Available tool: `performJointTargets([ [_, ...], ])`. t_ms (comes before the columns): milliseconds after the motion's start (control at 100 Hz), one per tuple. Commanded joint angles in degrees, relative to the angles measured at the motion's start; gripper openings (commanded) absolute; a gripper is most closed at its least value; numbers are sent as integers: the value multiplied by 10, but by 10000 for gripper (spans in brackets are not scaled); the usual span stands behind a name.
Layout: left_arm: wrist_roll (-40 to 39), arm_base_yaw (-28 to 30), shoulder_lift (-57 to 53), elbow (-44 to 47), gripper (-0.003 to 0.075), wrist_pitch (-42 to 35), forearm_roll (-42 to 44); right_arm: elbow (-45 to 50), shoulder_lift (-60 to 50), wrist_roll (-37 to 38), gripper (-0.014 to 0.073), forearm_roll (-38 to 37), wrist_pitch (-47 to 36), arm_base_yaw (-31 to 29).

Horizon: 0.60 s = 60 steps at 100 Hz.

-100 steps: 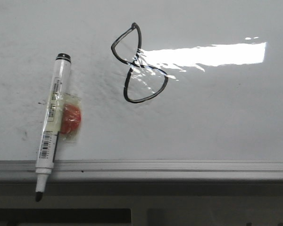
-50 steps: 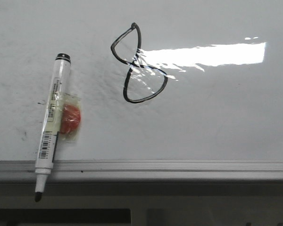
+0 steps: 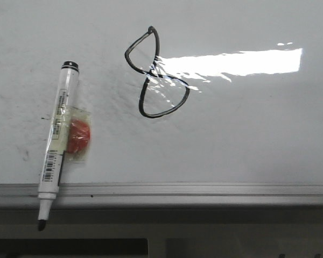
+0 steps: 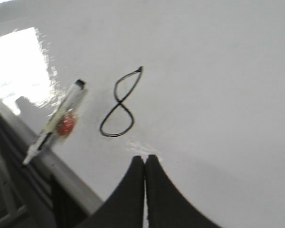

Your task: Write number 8 on whiteboard

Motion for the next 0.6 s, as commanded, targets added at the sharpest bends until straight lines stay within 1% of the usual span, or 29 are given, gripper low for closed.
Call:
performJointTargets([
  [0, -1, 1, -16, 23, -20, -23, -8, 21, 6, -9, -64, 48, -114, -81],
  [40, -1, 1, -16, 23, -20, -23, -8, 36, 6, -9, -64, 69, -139, -118],
  [110, -1, 1, -16, 23, -20, -23, -8, 66, 5, -9, -64, 74, -173, -172],
  [260, -1, 1, -16, 23, -20, -23, -8, 108, -44, -8, -64, 75, -170, -251],
  [320, -1, 1, -16, 23, -20, -23, -8, 108, -67, -18, -64, 75, -127, -287],
  [440, -1, 1, -16, 23, -20, -22, -8, 108, -99, -54, -64, 83, -87, -349],
  [520, -1, 1, -16, 23, -20, -22, -8, 108, -121, -59, -64, 83, -54, -373],
  [560, -1, 1, -16, 23, -20, -22, -8, 108, -137, -64, -64, 85, -22, -382],
  [590, -1, 1, -16, 23, -20, -22, -7, 108, -149, -81, -64, 95, 2, -388],
])
